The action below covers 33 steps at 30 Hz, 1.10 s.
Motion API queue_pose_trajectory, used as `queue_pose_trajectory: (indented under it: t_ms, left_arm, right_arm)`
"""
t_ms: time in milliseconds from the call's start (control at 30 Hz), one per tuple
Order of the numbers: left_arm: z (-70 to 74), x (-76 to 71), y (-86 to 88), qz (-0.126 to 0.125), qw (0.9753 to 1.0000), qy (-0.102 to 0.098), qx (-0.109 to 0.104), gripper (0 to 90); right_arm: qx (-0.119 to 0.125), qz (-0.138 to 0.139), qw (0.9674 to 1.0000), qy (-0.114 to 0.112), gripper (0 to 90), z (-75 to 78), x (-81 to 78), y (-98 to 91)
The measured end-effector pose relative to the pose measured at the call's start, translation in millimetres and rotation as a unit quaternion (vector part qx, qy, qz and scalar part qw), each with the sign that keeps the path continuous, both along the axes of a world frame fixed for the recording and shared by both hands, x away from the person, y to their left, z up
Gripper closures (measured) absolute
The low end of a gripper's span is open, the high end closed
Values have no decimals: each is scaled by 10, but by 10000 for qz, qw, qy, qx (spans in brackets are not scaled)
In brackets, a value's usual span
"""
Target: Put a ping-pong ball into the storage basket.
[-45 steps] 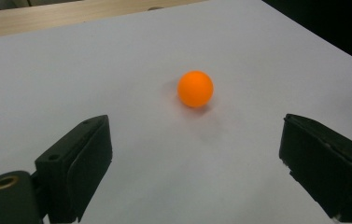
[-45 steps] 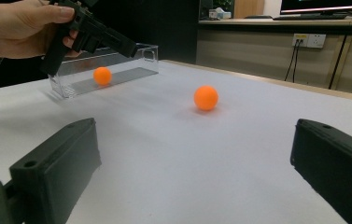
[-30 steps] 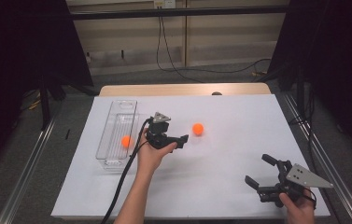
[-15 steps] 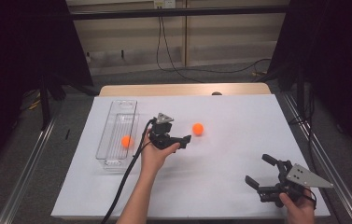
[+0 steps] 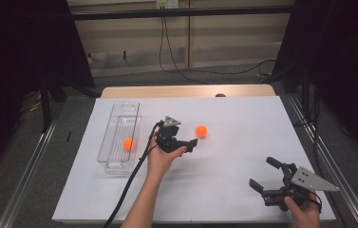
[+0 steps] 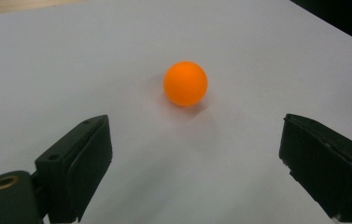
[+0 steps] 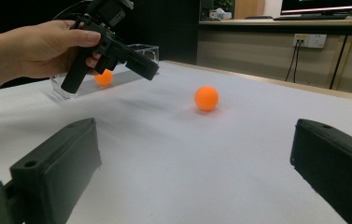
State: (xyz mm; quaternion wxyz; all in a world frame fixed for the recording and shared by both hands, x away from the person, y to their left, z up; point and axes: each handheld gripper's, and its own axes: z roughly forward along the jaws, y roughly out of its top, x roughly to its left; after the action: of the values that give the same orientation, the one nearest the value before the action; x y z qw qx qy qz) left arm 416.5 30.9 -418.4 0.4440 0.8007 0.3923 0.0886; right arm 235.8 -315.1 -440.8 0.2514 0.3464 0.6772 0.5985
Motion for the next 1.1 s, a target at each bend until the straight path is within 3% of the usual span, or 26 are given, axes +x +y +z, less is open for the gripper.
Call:
queue_pose_trajectory:
  t_ms: [1100]
  left_arm:
    - [-91,90,-182,-66,9999,-42,79,96]
  right_arm:
    - [8,7,10000,12,11,-3,2,4]
